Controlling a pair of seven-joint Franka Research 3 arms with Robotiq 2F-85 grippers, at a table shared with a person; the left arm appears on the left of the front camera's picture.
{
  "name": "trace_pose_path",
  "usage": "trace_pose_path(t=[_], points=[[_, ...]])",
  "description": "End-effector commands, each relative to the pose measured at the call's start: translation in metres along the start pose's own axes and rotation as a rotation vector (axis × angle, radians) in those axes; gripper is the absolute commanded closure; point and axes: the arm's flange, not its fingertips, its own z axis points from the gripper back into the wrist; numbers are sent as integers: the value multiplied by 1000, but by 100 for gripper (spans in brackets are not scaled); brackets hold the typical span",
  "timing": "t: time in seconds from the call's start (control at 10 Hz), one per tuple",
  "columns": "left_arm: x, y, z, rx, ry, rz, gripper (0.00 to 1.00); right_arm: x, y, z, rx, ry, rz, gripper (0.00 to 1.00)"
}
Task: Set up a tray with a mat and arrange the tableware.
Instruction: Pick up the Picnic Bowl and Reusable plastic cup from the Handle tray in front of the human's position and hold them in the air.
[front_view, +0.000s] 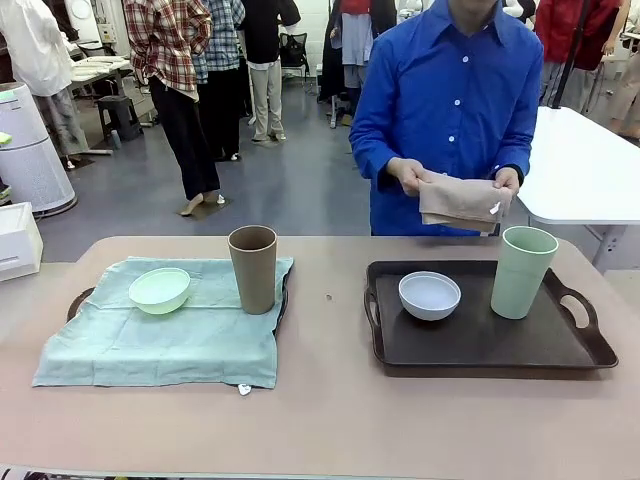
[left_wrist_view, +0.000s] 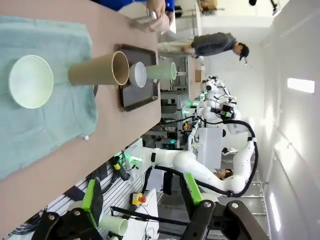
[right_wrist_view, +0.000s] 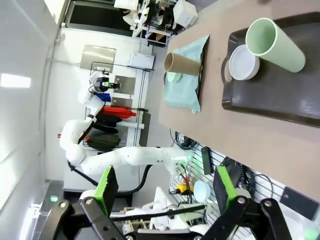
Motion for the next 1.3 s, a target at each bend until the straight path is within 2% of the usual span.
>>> trace_pose_path(t=[0.0, 1.2], points=[[4, -3, 5, -49, -55, 9, 16, -3, 1, 3, 6, -19, 15, 0], [4, -3, 5, -49, -55, 9, 16, -3, 1, 3, 6, -19, 15, 0]])
